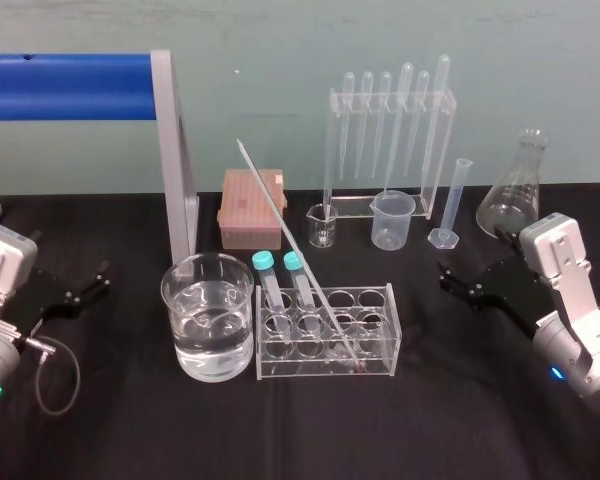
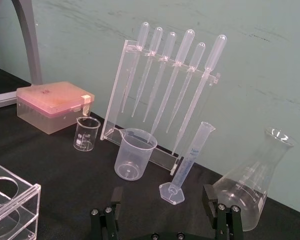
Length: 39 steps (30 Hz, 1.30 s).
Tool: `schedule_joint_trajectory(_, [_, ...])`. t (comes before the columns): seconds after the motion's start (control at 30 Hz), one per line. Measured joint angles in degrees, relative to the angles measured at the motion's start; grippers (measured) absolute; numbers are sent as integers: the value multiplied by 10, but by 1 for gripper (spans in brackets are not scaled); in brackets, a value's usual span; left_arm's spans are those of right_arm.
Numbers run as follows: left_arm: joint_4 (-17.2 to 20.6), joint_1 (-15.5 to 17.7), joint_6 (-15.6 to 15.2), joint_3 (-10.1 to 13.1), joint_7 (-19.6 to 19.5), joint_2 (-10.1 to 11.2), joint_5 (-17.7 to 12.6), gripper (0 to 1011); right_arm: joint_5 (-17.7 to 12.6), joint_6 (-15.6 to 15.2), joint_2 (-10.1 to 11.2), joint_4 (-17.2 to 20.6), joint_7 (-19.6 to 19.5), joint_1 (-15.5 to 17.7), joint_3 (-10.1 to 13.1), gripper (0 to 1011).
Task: Hold the thermometer with one hand and immerse one end into the beaker, then reinsert it into the test tube rack.
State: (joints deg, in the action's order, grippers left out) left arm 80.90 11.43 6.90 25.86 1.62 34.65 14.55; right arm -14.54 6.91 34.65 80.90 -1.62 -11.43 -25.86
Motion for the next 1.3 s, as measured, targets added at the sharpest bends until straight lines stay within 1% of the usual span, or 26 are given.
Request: schedule_joint_trajectory(1.3, [0, 0, 0, 0, 0, 0, 0, 1008, 0, 0, 0, 0, 0, 0, 0, 1002])
